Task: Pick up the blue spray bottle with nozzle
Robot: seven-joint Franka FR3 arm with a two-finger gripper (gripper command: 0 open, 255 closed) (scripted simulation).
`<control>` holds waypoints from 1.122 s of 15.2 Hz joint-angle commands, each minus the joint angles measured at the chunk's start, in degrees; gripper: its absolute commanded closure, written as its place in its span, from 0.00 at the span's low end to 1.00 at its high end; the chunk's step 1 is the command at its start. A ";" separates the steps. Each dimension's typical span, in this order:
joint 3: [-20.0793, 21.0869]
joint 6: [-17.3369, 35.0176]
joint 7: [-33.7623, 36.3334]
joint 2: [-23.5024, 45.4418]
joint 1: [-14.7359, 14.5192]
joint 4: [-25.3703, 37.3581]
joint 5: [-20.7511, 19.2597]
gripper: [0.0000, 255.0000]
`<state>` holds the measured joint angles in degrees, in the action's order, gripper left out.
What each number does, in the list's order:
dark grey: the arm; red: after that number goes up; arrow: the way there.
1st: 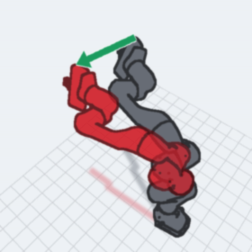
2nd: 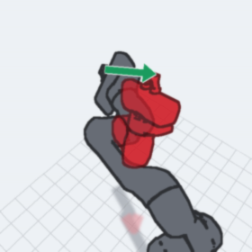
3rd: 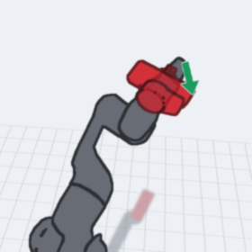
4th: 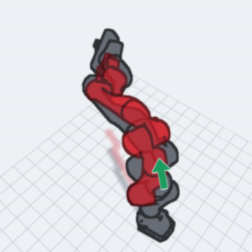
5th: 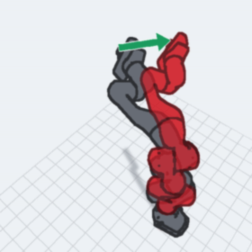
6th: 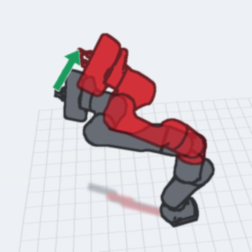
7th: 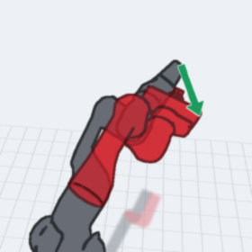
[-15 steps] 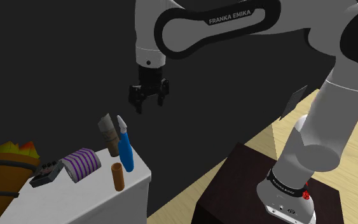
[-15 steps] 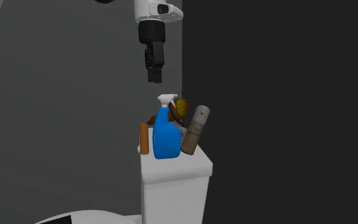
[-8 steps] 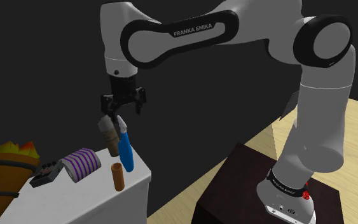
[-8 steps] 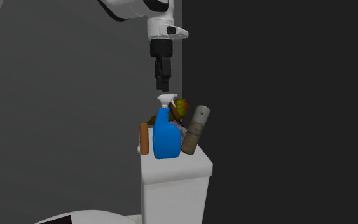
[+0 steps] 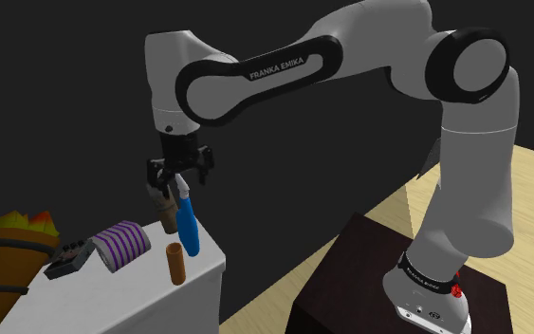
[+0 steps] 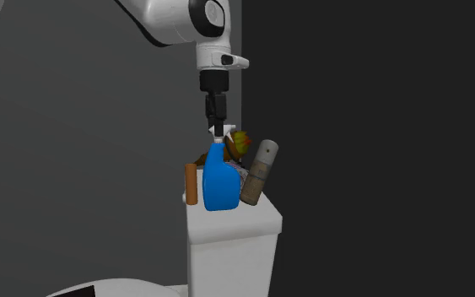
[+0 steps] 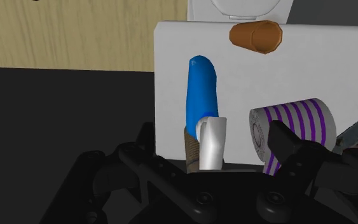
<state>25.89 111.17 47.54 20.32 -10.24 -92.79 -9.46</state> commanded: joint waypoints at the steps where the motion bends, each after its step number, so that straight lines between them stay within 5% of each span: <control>1: -0.06 0.66 0.05 0.25 0.00 -0.41 -0.13 0.00; 2: -0.07 0.70 0.00 0.18 0.05 -0.51 -0.11 1.00; 17: 0.20 -3.56 -0.36 -0.65 -0.06 3.02 0.43 1.00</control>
<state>26.03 108.32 47.19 19.76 -10.24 -90.41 -9.09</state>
